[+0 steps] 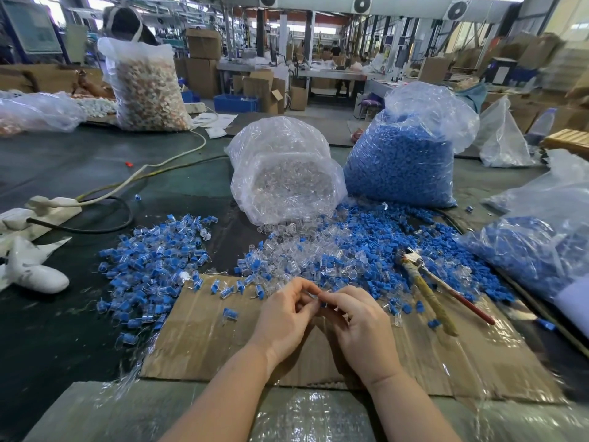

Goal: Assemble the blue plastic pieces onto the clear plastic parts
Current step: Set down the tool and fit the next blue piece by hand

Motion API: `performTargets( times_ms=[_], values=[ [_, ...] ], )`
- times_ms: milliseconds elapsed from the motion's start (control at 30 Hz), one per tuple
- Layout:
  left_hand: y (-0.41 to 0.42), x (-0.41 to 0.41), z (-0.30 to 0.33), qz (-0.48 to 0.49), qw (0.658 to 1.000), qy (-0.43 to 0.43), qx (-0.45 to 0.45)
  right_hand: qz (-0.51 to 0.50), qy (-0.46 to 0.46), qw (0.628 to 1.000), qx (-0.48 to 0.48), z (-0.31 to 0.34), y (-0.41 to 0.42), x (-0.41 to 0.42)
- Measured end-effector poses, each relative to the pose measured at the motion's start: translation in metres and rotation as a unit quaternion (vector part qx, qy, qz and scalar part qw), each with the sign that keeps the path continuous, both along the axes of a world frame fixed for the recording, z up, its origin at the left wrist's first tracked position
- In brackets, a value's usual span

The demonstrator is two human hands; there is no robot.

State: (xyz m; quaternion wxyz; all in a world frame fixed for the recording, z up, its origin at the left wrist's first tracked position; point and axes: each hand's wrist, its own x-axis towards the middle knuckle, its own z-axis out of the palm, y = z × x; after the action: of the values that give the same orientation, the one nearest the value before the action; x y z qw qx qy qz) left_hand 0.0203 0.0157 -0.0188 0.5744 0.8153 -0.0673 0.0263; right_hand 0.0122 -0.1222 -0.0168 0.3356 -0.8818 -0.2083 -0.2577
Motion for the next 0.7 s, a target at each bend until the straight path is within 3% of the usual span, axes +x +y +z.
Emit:
performTargets(
  times_ms=[200, 333, 433, 533, 700],
  values=[
    [0.0, -0.001, 0.001, 0.001, 1.0, 0.002, -0.006, -0.056, 0.007, 0.998, 0.011, 0.003, -0.004, 0.0],
    [0.0, -0.001, 0.001, 0.0, 1.0, 0.01, -0.008, -0.226, -0.012, 0.974, 0.015, 0.017, -0.021, 0.007],
    [0.0, -0.001, 0.001, 0.003, 1.0, 0.01, -0.024, -0.38, 0.176, 0.902, -0.109, 0.024, -0.049, 0.018],
    [0.0, 0.0, 0.0, 0.003, 1.0, 0.009, -0.027, -0.412, 0.34, 0.822, -0.194, 0.024, -0.081, 0.027],
    [0.0, 0.001, 0.001, 0.0, 0.999, 0.022, -0.04, -0.398, 0.39, 0.801, -0.22, 0.025, -0.101, 0.038]
  ],
)
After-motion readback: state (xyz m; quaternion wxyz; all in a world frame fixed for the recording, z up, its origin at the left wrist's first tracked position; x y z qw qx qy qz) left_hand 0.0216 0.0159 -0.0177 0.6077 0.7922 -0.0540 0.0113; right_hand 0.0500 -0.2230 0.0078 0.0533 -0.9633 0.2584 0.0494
